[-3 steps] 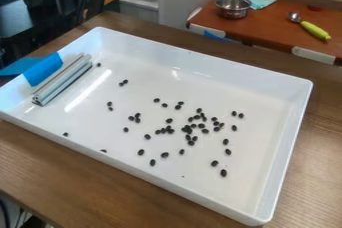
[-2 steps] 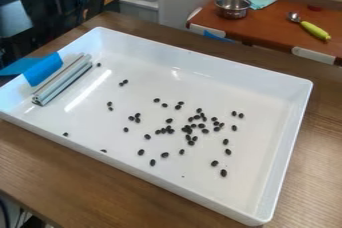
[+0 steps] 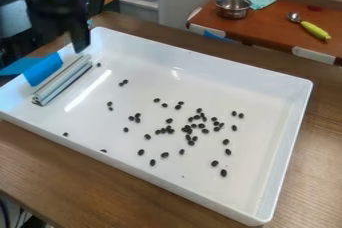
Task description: Sweep into pile
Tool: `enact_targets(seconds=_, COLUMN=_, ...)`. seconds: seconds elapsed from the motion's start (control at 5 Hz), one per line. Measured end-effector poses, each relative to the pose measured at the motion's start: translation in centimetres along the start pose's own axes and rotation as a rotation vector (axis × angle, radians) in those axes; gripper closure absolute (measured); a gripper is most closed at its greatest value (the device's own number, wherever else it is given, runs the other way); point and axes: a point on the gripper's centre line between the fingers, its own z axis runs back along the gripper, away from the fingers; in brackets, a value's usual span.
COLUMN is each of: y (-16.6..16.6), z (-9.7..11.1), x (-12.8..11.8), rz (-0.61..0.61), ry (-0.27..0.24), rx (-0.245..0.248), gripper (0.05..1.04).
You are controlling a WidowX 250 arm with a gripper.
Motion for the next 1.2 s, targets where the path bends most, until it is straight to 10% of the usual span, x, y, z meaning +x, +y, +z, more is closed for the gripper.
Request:
enact_targets(seconds=0.4, y=1.2, z=-1.5, x=0.2, rz=0.029, ry=-0.066, rx=0.061, gripper=0.082)
enact_targets(seconds=1.2, y=2.1, z=-4.5, x=-0.9, rz=0.061, ry=0.009, rx=0.157, gripper=0.082)
